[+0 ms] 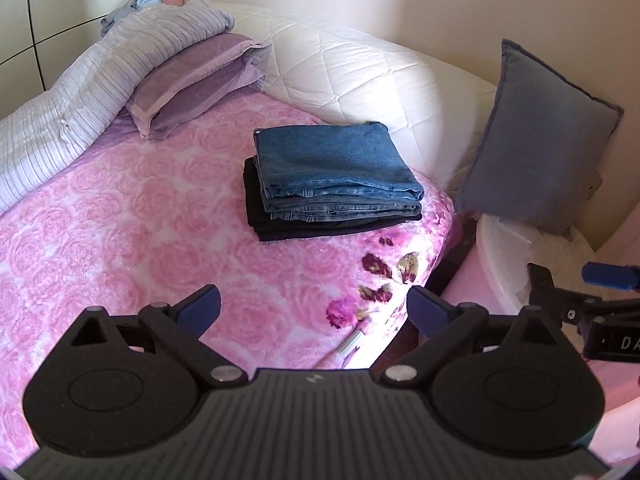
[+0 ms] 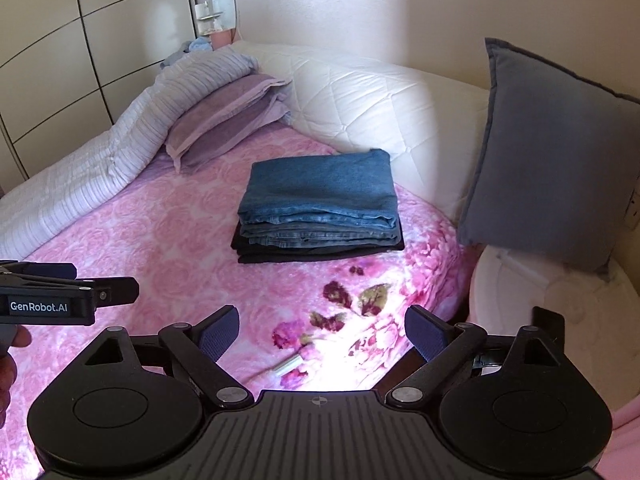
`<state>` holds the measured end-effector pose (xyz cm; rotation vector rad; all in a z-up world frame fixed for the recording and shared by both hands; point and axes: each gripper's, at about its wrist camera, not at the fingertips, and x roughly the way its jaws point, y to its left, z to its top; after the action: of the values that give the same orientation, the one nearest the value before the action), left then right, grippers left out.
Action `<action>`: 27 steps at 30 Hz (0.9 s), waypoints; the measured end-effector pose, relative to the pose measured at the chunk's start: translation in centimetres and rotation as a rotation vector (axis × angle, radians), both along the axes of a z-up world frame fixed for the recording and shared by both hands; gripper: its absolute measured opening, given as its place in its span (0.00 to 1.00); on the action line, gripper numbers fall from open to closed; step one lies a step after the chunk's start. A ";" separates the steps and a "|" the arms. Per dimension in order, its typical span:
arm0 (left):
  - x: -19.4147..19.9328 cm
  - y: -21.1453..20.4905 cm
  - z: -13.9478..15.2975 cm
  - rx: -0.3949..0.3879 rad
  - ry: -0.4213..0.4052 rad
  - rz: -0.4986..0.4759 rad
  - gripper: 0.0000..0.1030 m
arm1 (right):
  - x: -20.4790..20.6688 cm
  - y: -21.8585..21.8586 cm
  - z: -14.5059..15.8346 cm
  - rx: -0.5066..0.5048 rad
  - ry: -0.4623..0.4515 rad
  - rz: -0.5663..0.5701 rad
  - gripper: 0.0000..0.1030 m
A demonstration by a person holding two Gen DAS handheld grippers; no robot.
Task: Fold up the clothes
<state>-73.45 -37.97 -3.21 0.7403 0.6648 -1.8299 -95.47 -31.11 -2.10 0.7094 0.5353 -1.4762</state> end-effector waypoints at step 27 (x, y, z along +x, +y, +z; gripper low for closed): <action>-1.0 0.7 0.0 -0.042 -0.041 0.048 0.95 | 0.1 -0.3 0.2 -0.010 0.008 0.050 0.90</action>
<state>-74.49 -37.29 -3.18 0.7268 0.6110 -1.7746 -95.38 -31.40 -1.92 0.6782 0.5473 -1.4344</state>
